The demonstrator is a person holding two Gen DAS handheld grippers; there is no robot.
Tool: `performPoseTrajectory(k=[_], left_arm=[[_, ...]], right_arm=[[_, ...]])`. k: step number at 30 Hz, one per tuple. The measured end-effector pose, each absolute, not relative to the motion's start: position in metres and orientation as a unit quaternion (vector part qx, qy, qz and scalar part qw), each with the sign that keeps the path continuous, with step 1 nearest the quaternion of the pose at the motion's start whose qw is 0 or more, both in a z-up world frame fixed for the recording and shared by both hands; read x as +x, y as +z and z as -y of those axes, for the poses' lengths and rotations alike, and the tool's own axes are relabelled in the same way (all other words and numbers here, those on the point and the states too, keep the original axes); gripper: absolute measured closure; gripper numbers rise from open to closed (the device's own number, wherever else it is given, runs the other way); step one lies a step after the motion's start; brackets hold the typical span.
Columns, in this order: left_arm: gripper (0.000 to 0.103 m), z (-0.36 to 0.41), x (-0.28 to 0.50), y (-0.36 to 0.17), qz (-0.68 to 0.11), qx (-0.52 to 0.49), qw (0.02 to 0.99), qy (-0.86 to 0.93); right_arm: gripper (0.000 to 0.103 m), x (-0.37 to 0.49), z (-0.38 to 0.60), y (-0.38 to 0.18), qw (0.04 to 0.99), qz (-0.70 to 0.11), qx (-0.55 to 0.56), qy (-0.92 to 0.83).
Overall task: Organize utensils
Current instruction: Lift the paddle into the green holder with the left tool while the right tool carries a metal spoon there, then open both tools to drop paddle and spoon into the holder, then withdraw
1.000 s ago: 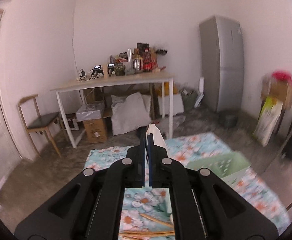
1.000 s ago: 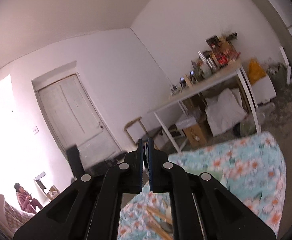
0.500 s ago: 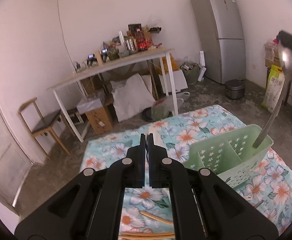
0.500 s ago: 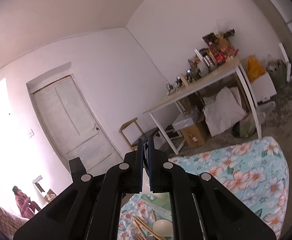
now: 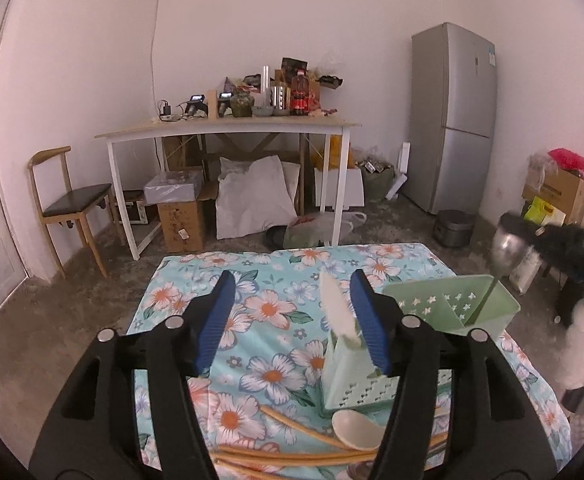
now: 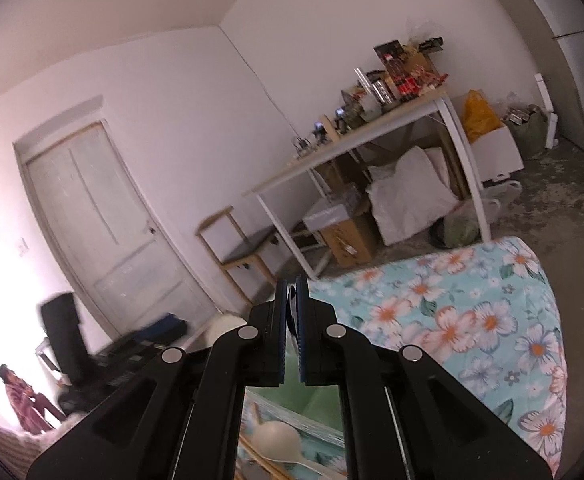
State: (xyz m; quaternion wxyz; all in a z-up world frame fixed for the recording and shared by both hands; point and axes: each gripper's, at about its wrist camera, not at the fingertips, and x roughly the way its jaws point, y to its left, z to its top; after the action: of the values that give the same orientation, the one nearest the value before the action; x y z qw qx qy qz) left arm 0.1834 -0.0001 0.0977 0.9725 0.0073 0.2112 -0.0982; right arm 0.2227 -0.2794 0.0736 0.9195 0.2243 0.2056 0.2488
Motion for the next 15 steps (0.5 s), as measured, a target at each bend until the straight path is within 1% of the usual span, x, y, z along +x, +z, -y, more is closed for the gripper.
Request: performPoseTrajectory(k=[4, 5, 7, 8, 9, 11, 12, 15], left_arm=[[0.037, -0.006, 0.166, 0.090, -0.207, 0.010, 0.973, -0.098], [0.037, -0.007, 0.162, 0.088, -0.207, 0.008, 0.973, -0.099], [0.036, -0.010, 0.158, 0.085, -0.212, 0.004, 0.972, -0.100], [0.036, -0.012, 0.154, 0.082, -0.217, -0.001, 0.971, -0.101], [0.036, -0.013, 0.151, 0.081, -0.219, -0.003, 0.971, -0.101], [0.036, -0.016, 0.146, 0.079, -0.223, -0.011, 0.970, -0.101], [0.036, -0.017, 0.142, 0.077, -0.225, -0.014, 0.969, -0.101], [0.036, -0.021, 0.133, 0.073, -0.233, -0.025, 0.967, -0.103]], right_arm=[[0.096, 0.217, 0.280, 0.068, 0.929, -0.209, 0.211, 0.220], [0.094, 0.215, 0.280, 0.069, 0.931, -0.207, 0.209, 0.217], [0.084, 0.207, 0.283, 0.074, 0.935, -0.199, 0.207, 0.209], [0.075, 0.203, 0.284, 0.076, 0.937, -0.194, 0.206, 0.204], [0.072, 0.198, 0.285, 0.079, 0.939, -0.188, 0.205, 0.200], [0.070, 0.184, 0.288, 0.085, 0.944, -0.175, 0.204, 0.194], [0.065, 0.177, 0.288, 0.087, 0.946, -0.170, 0.202, 0.190], [0.057, 0.150, 0.286, 0.093, 0.952, -0.155, 0.194, 0.178]])
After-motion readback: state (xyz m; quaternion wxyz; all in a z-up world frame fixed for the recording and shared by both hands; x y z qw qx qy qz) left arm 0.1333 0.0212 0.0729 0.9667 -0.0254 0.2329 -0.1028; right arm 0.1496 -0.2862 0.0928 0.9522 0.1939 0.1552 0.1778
